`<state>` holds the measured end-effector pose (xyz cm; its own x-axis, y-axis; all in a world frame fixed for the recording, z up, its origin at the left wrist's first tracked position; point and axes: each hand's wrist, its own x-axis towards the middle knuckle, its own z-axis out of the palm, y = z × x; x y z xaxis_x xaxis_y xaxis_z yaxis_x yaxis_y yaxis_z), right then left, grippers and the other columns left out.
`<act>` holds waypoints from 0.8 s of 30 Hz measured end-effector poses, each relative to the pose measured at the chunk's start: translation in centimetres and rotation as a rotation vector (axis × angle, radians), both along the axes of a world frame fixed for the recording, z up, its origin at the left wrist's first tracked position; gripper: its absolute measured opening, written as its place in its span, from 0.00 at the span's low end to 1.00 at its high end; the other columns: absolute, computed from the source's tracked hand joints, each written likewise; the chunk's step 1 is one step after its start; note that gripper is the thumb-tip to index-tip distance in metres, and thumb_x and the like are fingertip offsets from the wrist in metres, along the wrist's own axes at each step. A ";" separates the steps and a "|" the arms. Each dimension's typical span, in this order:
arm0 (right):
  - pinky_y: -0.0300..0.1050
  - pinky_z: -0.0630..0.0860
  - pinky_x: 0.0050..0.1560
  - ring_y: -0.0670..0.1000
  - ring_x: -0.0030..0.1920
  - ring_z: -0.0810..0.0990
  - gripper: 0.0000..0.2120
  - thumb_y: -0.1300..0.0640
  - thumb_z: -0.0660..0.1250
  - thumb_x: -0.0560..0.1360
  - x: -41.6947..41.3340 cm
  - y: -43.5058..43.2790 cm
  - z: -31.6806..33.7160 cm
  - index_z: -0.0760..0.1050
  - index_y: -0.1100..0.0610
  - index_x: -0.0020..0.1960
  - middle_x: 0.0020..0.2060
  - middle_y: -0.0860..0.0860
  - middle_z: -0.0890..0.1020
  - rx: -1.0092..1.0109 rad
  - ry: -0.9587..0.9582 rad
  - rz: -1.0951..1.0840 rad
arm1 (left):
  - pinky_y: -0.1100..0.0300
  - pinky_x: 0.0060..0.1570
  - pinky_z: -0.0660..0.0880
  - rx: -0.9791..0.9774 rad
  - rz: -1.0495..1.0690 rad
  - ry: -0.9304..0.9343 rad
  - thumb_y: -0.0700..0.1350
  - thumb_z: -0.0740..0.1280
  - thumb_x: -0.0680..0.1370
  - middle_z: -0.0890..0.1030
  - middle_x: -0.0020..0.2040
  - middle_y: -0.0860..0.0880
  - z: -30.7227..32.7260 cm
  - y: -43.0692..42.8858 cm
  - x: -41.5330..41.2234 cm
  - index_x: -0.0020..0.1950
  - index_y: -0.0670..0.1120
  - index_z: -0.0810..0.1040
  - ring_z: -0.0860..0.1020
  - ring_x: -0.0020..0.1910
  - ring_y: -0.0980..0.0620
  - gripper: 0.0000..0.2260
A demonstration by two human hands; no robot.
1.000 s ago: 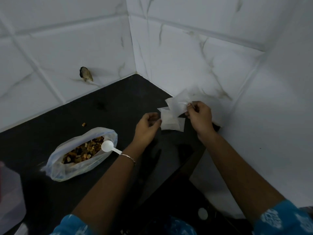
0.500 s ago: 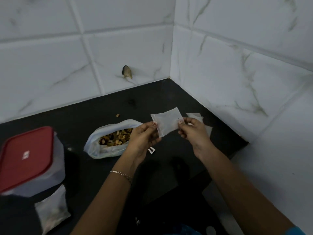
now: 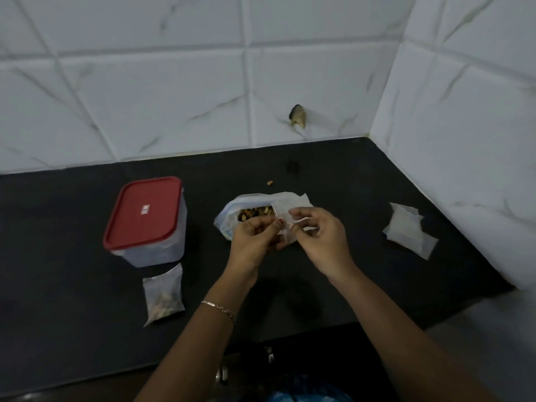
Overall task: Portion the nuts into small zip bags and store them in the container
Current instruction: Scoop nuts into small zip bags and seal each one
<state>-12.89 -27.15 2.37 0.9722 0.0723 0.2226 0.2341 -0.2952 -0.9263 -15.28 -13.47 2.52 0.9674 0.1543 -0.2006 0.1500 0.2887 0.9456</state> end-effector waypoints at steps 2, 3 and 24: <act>0.42 0.82 0.44 0.45 0.45 0.84 0.10 0.61 0.72 0.73 -0.1 0.8 -0.1 0.81 0.55 0.54 0.46 0.48 0.84 0.040 0.092 0.069 | 0.56 0.47 0.81 0.015 -0.018 -0.029 0.41 0.68 0.78 0.85 0.47 0.41 0.0 0.6 -0.8 0.53 0.39 0.82 0.83 0.43 0.49 0.07; 0.43 0.82 0.45 0.46 0.45 0.84 0.10 0.60 0.73 0.73 -0.1 1.1 -0.1 0.81 0.55 0.54 0.45 0.48 0.85 0.045 0.117 0.086 | 0.57 0.46 0.81 0.017 -0.012 -0.034 0.41 0.67 0.79 0.85 0.47 0.41 0.0 0.9 -1.1 0.53 0.39 0.82 0.83 0.42 0.49 0.08; 0.42 0.82 0.44 0.50 0.42 0.85 0.04 0.61 0.69 0.76 -0.8 3.5 1.0 0.82 0.59 0.45 0.40 0.53 0.85 0.116 0.263 0.182 | 0.61 0.39 0.80 0.245 0.059 -0.001 0.40 0.72 0.75 0.85 0.40 0.44 0.4 3.6 -2.6 0.47 0.40 0.83 0.84 0.39 0.51 0.04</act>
<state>-13.69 -23.66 3.35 0.9708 0.2392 -0.0166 0.0223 -0.1592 -0.9870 -17.92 -9.90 2.91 0.9554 0.2545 -0.1495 0.1389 0.0590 0.9885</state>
